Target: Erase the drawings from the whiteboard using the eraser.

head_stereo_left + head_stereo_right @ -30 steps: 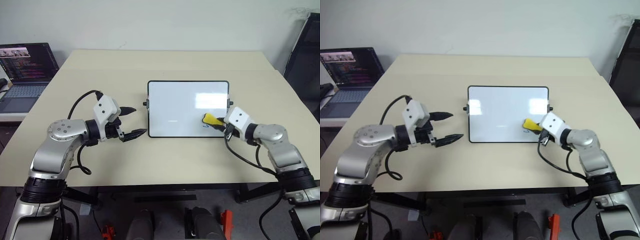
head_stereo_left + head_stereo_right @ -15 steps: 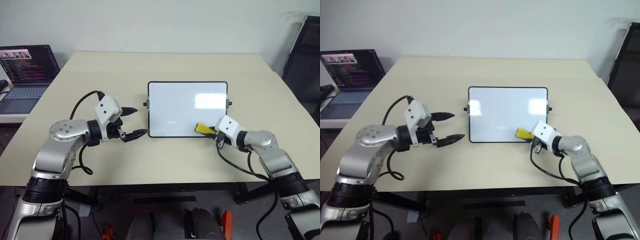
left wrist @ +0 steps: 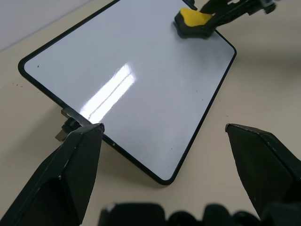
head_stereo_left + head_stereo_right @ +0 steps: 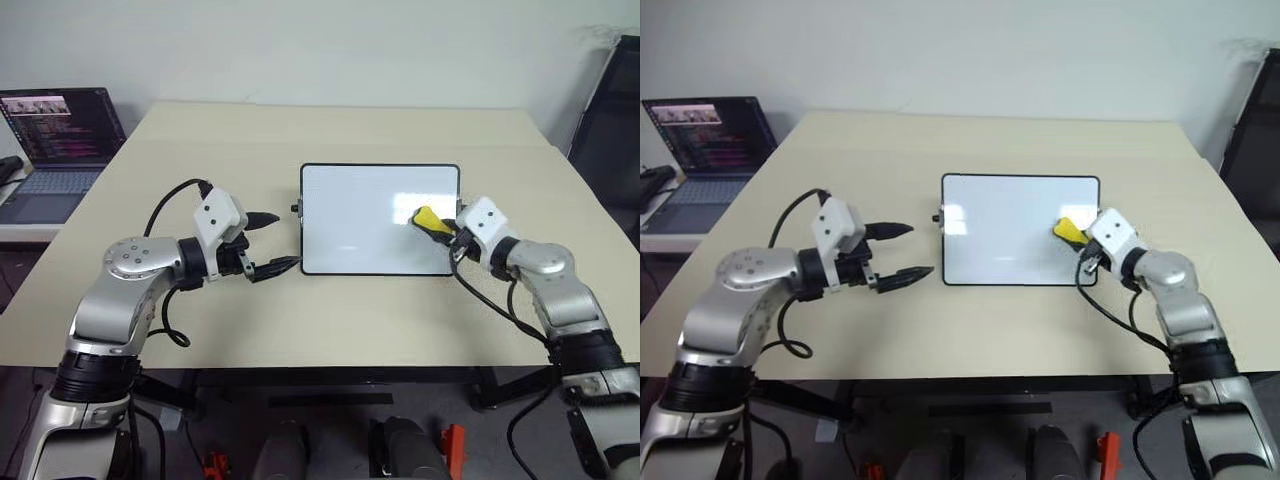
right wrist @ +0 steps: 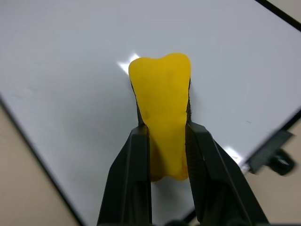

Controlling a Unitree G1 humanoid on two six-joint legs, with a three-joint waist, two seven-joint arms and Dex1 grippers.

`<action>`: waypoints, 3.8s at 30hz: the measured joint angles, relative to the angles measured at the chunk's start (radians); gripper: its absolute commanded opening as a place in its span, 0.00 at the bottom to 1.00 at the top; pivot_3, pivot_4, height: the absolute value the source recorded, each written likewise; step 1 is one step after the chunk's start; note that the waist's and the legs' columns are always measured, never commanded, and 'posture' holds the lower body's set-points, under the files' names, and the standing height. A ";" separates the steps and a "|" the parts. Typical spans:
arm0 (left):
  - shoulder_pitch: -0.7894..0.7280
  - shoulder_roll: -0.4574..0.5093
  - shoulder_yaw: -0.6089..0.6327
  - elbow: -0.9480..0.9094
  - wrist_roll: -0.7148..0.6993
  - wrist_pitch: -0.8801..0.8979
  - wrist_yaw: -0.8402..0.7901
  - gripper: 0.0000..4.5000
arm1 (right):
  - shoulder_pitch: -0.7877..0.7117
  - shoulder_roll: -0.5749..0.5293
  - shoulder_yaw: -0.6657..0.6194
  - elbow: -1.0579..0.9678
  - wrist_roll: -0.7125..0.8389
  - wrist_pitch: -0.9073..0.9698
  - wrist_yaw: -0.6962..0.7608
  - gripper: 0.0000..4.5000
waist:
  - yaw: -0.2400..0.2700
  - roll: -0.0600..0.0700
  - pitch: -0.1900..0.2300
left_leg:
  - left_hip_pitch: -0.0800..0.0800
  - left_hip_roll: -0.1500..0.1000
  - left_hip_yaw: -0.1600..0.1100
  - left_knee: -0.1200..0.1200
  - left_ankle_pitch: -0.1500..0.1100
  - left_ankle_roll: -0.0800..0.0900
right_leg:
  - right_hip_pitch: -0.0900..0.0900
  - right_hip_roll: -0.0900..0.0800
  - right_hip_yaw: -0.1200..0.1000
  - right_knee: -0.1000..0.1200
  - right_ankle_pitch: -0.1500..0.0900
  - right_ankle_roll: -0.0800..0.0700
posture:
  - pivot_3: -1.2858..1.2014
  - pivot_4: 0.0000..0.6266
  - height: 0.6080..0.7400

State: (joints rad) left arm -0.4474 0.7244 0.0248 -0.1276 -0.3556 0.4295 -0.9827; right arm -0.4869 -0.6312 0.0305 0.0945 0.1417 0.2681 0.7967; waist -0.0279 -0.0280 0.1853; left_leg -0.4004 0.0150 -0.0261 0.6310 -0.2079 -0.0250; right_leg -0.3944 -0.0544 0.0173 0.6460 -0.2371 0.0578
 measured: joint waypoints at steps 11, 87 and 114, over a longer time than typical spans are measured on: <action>-0.159 -0.142 -0.080 0.042 -0.017 -0.003 -0.030 1.00 | -0.071 -0.279 -0.338 0.030 0.159 0.243 -0.064 0.15 | 0.010 0.000 0.000 | -0.010 -0.001 0.001 0.001 0.000 0.000 | -0.010 0.000 0.000 -0.001 0.000 0.001 | 0.52 0.24 1.00; -0.203 -0.521 -0.016 0.083 -0.052 -0.045 0.278 1.00 | -0.231 -0.148 -0.239 0.409 0.032 0.377 -0.195 1.00 | -0.005 0.006 0.000 | -0.011 -0.001 0.000 0.001 0.000 0.000 | -0.012 0.000 0.001 0.000 0.000 0.003 | 0.52 0.24 1.00; 0.077 -0.537 0.110 0.525 0.324 -0.585 0.872 1.00 | 0.104 0.263 -0.348 0.403 0.127 -0.273 -0.349 1.00 | 0.002 0.006 -0.001 | -0.008 -0.002 0.002 0.000 0.000 0.000 | -0.010 0.000 0.003 0.001 0.004 -0.001 | 0.52 0.24 1.00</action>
State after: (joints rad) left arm -0.3701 0.1878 0.1353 0.3976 -0.0321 -0.1551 -0.1107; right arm -0.3833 -0.3679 -0.3173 0.4970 0.2683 -0.0051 0.4480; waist -0.0255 -0.0220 0.1842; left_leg -0.4084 0.0132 -0.0239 0.6311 -0.2077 -0.0251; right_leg -0.4042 -0.0544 0.0202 0.6469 -0.2328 0.0565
